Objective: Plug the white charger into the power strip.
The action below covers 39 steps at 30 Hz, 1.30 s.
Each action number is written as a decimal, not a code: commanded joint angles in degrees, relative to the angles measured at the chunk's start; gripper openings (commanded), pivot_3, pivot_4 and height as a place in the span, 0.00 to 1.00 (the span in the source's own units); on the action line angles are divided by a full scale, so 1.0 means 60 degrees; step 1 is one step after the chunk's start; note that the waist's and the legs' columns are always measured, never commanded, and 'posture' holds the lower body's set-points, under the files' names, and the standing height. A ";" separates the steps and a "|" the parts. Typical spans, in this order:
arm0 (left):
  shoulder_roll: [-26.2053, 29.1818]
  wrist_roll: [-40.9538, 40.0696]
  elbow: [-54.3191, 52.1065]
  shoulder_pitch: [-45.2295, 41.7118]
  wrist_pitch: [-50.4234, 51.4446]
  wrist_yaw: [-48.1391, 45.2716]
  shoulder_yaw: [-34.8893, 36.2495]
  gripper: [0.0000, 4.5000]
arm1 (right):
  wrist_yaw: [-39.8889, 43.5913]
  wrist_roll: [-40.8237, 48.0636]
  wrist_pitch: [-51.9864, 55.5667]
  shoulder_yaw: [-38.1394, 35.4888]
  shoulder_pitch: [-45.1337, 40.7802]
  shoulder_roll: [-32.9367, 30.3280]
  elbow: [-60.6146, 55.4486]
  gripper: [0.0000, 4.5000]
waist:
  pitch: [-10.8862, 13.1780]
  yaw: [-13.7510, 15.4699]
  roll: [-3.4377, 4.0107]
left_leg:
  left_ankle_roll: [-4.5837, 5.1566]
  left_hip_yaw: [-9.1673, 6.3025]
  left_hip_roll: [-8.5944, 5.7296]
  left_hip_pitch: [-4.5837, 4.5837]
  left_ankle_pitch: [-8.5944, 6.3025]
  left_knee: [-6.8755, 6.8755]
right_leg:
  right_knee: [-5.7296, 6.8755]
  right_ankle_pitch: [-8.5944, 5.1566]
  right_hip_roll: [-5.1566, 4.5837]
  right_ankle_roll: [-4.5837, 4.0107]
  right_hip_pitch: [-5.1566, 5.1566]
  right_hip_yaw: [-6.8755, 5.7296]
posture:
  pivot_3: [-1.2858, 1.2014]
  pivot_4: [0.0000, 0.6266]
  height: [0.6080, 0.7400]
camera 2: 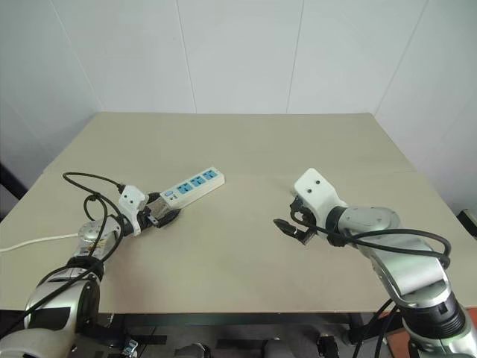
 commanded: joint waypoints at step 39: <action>-0.1296 -0.0762 -0.1969 0.0739 0.0881 -0.4324 -0.0647 0.89 | -0.0801 -0.0195 -0.0237 -0.0201 0.0299 0.0330 -0.0244 1.00 | 0.0001 0.0232 -0.0001 | 0.0000 0.0001 -0.0005 -0.0008 0.0000 0.0008 | -0.0014 0.0003 -0.0005 0.0003 0.0007 0.0000 | 0.52 0.24 1.00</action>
